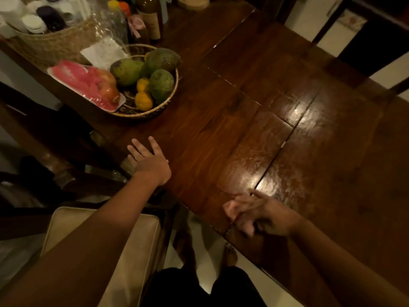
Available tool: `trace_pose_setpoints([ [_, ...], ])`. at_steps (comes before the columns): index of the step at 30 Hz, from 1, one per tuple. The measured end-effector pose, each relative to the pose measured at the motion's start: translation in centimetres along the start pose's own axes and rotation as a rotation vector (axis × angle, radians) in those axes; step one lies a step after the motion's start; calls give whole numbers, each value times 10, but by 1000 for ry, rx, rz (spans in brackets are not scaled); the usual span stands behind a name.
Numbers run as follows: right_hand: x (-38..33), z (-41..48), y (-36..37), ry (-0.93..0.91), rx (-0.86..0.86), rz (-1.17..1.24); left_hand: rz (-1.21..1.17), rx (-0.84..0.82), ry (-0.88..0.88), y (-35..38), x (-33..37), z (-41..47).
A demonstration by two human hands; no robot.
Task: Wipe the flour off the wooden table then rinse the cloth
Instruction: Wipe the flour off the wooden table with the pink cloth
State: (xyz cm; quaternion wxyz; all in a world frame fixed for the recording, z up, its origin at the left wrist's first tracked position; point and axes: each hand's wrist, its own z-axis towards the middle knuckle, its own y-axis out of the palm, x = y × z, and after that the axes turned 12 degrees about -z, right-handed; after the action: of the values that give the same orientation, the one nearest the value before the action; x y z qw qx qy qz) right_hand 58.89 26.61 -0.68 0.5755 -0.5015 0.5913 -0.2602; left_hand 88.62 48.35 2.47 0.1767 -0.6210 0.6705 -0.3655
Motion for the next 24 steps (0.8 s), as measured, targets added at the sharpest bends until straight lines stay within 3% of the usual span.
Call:
trace_pose_setpoints([
  [3,16,-12,-12,573,325,111,18,-47,24,3,9,-7],
  [5,-8,24,-17,872,410,120,38,-94,79,6,21,-12],
  [7,-40,57,-8,807,405,83,49,-140,140,11,34,-14],
  [10,-76,57,26,180,164,1,94,-181,231,17,54,-15],
  [11,-80,44,33,40,90,-32,105,-194,267,18,59,-15],
  [13,-72,16,32,-64,51,-13,125,-215,322,19,69,-15],
  [16,-38,-32,19,146,134,74,144,-234,342,21,84,-13],
  [20,-6,-46,7,956,440,126,185,-226,377,23,109,-4],
  [21,-9,-34,3,1068,464,109,194,-217,385,23,118,0],
  [22,-13,-23,2,1036,472,63,202,-212,398,22,127,4],
  [24,-15,-16,3,637,401,9,221,-204,434,19,147,13],
])
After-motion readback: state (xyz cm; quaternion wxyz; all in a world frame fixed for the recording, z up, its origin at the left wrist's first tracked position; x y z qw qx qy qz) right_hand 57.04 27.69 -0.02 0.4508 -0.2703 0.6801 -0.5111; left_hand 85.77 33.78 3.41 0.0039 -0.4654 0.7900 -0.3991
